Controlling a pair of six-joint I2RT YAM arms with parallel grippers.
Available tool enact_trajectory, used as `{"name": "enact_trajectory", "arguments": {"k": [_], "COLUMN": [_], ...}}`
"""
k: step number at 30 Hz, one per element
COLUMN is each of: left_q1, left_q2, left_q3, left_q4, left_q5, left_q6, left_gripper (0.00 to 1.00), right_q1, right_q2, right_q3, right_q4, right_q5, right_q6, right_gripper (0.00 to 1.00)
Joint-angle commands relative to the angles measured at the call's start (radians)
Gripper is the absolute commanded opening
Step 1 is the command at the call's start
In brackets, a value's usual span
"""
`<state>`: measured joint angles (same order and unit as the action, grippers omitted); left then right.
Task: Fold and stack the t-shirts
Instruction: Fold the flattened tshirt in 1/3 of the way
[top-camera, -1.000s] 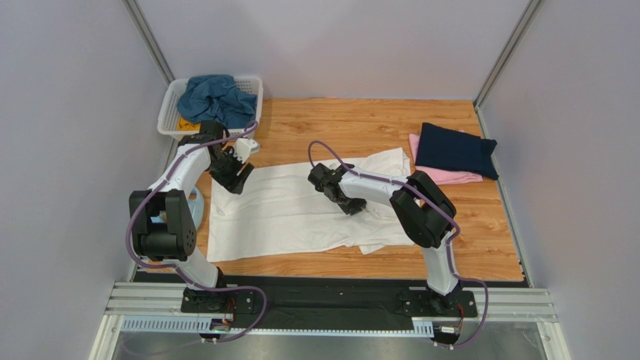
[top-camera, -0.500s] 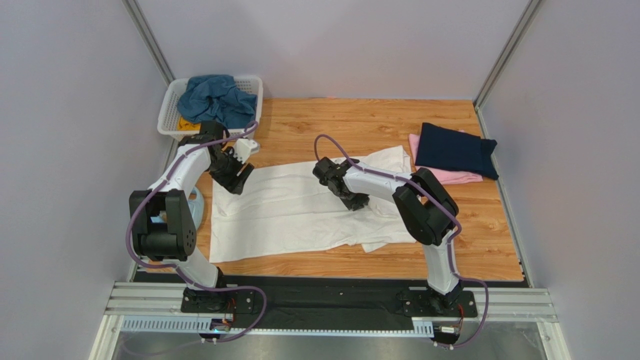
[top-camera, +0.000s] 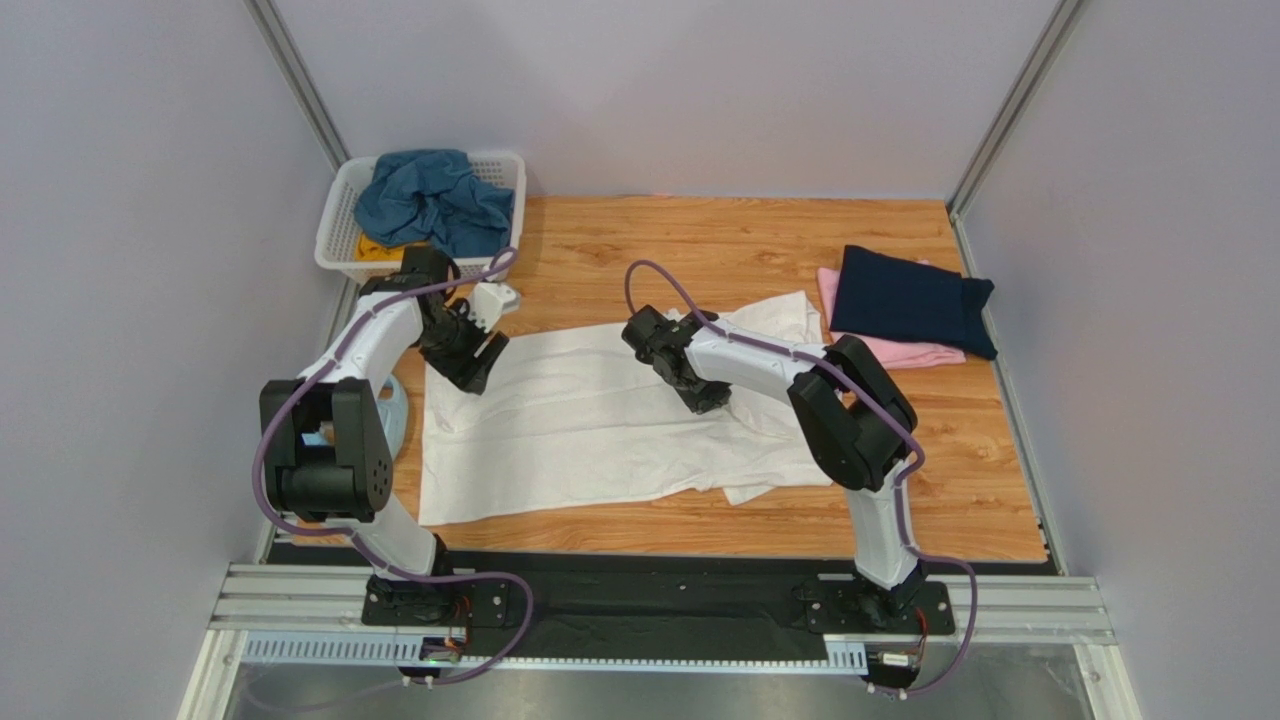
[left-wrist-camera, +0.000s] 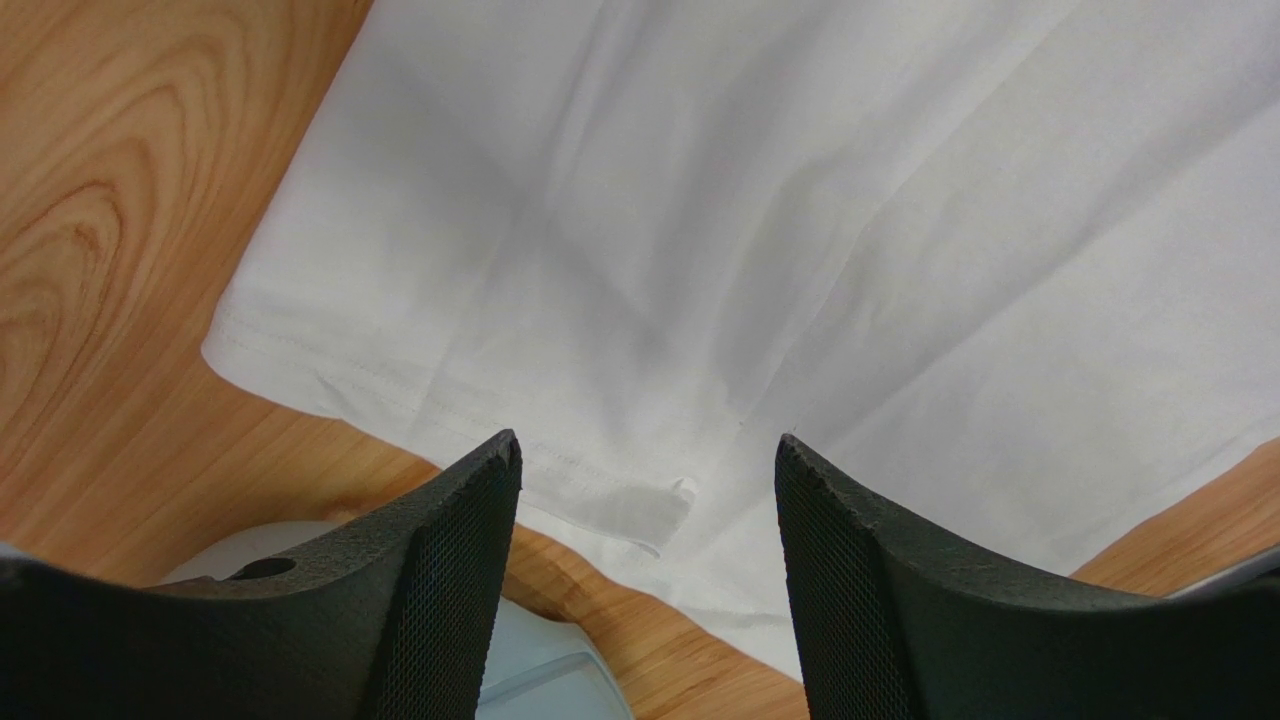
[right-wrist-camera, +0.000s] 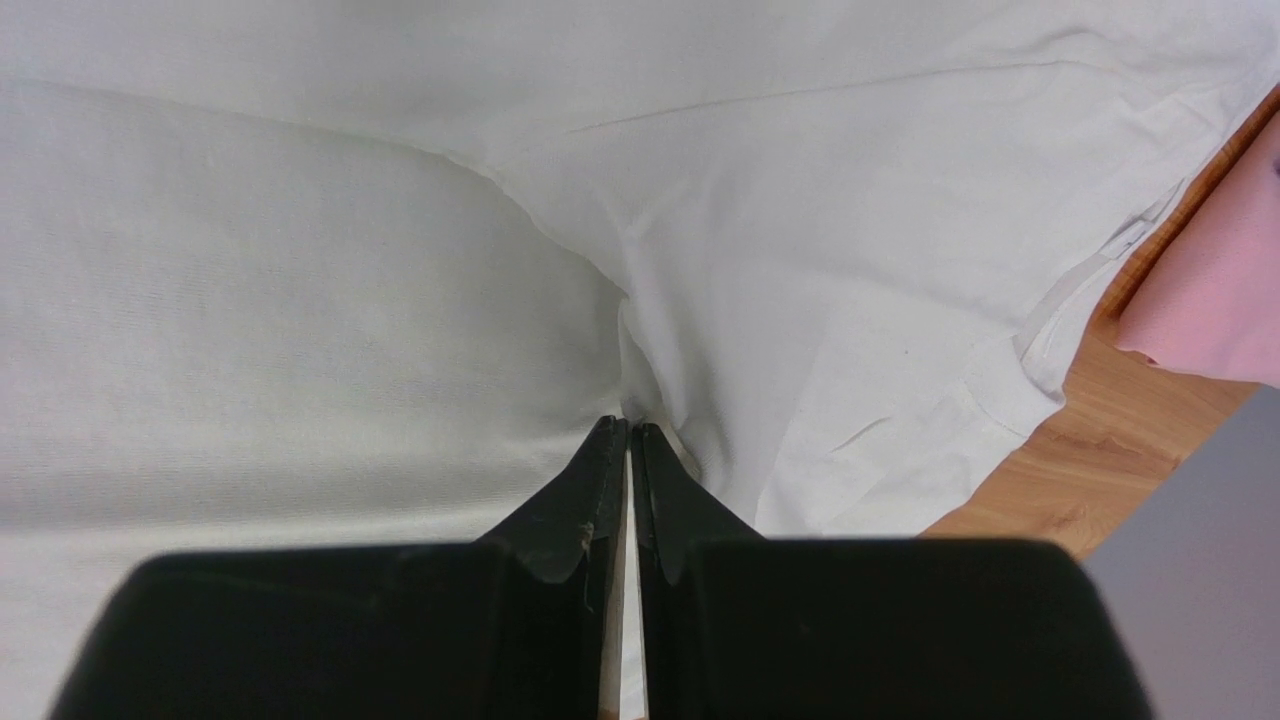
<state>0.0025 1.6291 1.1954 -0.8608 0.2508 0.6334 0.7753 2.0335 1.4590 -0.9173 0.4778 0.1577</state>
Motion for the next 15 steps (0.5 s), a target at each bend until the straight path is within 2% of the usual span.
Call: {"name": "enact_trajectory", "arguments": {"k": [1, 4, 15], "left_q1": [0.001, 0.001, 0.001], "left_q2": [-0.014, -0.014, -0.012], "left_q3": [-0.008, -0.013, -0.023], "left_q4": [0.019, 0.023, 0.034], "left_q5": [-0.005, -0.01, -0.008], "left_q6": [0.015, 0.017, 0.014], "left_gripper": [0.7, 0.7, 0.7], "right_q1": [-0.002, -0.002, 0.03], "right_q2": [0.007, 0.004, -0.125], "right_q3": [0.034, 0.034, 0.015], "right_q4": [0.014, 0.006, -0.069], "right_q5": [0.008, 0.002, -0.087], "right_q6": [-0.012, -0.009, 0.043], "right_gripper": [0.05, 0.01, 0.01]}}
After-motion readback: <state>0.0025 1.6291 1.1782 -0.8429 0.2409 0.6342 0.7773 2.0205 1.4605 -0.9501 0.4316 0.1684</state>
